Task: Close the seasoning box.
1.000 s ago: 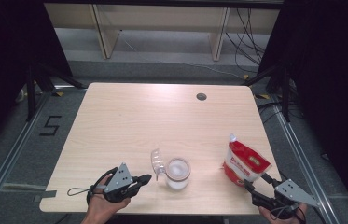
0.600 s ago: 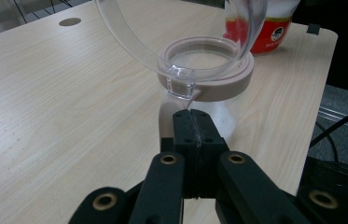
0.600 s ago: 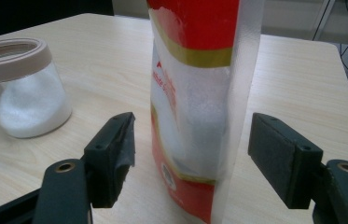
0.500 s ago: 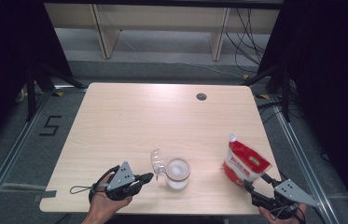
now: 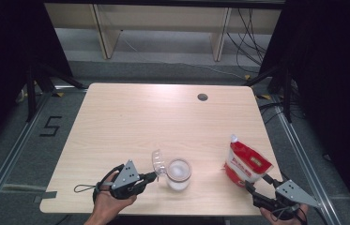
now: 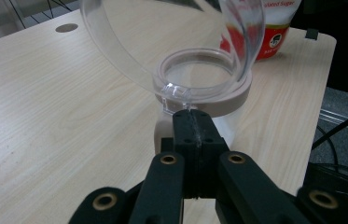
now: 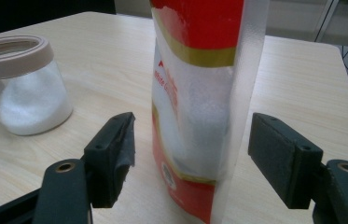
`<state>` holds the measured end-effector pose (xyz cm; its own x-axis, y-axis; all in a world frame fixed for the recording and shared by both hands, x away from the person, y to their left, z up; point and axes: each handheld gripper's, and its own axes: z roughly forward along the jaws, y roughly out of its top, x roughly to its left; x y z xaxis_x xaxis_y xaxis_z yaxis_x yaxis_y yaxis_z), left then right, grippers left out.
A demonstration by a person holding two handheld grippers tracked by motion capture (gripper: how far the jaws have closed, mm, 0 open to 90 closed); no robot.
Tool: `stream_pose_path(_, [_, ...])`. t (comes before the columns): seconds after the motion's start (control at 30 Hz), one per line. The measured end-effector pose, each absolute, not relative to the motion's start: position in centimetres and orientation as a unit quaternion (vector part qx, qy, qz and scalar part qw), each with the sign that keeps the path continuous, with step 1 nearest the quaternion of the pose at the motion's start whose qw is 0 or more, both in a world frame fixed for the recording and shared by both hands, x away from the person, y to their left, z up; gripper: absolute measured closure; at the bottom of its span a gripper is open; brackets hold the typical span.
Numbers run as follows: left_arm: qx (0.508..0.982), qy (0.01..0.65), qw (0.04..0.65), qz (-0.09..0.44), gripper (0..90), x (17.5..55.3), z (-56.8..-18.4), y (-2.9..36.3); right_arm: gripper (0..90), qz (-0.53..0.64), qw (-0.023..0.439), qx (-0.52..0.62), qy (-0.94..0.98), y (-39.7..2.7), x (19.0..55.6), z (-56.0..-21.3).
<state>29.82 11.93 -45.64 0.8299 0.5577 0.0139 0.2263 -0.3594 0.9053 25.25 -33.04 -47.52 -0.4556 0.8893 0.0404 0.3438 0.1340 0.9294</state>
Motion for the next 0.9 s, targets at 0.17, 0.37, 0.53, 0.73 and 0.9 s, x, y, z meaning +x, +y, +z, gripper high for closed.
stream_pose_path(0.17, [0.806, 0.245, 0.515, 0.161, 89.4, 29.89, -45.49, 11.65, 32.7, 0.49, 0.279, 0.438, 0.7, -33.04, 25.3, -47.53])
stream_pose_path(0.37, [0.805, 0.244, 0.515, 0.165, 89.4, 29.89, -45.43, 11.41, 32.7, 0.49, 0.284, 0.43, 0.703, -33.07, 25.39, -47.49])
stream_pose_path(0.53, [0.804, 0.241, 0.517, 0.166, 89.3, 29.92, -45.34, 11.32, 32.7, 0.486, 0.287, 0.422, 0.71, -33.18, 25.43, -47.5])
stream_pose_path(0.73, [0.805, 0.238, 0.518, 0.163, 89.2, 29.83, -45.38, 11.14, 32.7, 0.49, 0.286, 0.427, 0.705, -33.08, 25.45, -47.49])
stream_pose_path(0.9, [0.805, 0.24, 0.518, 0.161, 88.5, 29.71, -45.44, 11.09, 32.7, 0.488, 0.296, 0.422, 0.705, -33.18, 25.51, -47.46])
